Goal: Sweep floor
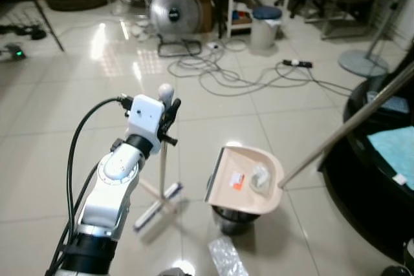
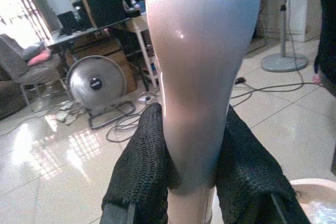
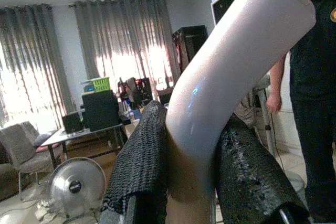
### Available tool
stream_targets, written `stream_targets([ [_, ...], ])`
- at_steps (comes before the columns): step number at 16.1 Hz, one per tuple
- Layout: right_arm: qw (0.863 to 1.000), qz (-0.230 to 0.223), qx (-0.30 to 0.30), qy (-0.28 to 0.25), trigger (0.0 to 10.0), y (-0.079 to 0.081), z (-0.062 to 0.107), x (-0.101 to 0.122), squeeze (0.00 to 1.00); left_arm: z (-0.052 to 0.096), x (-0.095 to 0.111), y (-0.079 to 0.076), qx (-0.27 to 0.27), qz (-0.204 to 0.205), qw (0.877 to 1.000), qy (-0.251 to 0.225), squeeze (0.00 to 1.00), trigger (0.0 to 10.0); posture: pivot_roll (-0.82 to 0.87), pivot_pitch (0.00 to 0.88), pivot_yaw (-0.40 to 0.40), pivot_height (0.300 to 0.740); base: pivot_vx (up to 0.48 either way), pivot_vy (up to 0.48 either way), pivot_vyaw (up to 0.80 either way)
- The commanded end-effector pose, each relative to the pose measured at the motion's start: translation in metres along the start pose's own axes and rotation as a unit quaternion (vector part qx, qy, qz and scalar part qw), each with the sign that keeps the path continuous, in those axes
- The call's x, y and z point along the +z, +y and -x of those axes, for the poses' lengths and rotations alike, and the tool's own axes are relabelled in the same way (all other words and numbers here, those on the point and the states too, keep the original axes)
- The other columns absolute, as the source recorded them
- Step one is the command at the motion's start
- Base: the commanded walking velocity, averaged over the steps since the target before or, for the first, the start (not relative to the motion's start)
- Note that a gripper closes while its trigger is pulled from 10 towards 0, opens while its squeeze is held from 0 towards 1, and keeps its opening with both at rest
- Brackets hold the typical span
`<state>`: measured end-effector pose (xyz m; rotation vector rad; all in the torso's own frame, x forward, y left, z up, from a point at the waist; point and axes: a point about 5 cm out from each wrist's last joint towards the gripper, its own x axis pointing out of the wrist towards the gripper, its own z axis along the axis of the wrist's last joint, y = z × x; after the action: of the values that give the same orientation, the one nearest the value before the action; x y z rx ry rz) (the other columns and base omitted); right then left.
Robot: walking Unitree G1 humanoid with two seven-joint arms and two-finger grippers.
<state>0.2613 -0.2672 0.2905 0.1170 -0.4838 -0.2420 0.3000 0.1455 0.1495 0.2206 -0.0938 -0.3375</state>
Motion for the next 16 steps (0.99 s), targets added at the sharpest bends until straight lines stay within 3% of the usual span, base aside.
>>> stream_targets([
  [1,0.999,0.029,0.011,-0.014,10.0,0.0,-0.001,0.002,0.0,0.001,0.005,0.003,0.004,-0.012,1.0,-0.012,0.0,10.0,-0.07,0.048,0.025,0.74,0.0,0.0,0.0],
  [5,0.997,0.058,0.034,-0.031,10.0,0.009,-0.007,-0.003,0.0,0.001,0.005,0.002,0.003,-0.011,1.0,-0.01,0.0,10.0,-0.06,0.057,0.026,0.74,0.0,0.0,0.0],
  [10,0.99,0.087,0.082,-0.078,10.0,0.033,-0.019,-0.01,0.0,0.006,0.004,0.003,0.001,-0.013,1.0,-0.004,0.0,10.0,-0.04,0.077,0.024,0.74,0.0,0.0,0.0],
  [16,0.982,0.087,0.141,-0.087,10.0,0.057,-0.02,-0.021,0.0,0.008,0.004,0.003,0.0,-0.014,1.0,0.0,0.0,10.0,-0.03,0.095,0.022,0.74,0.0,0.0,0.0],
])
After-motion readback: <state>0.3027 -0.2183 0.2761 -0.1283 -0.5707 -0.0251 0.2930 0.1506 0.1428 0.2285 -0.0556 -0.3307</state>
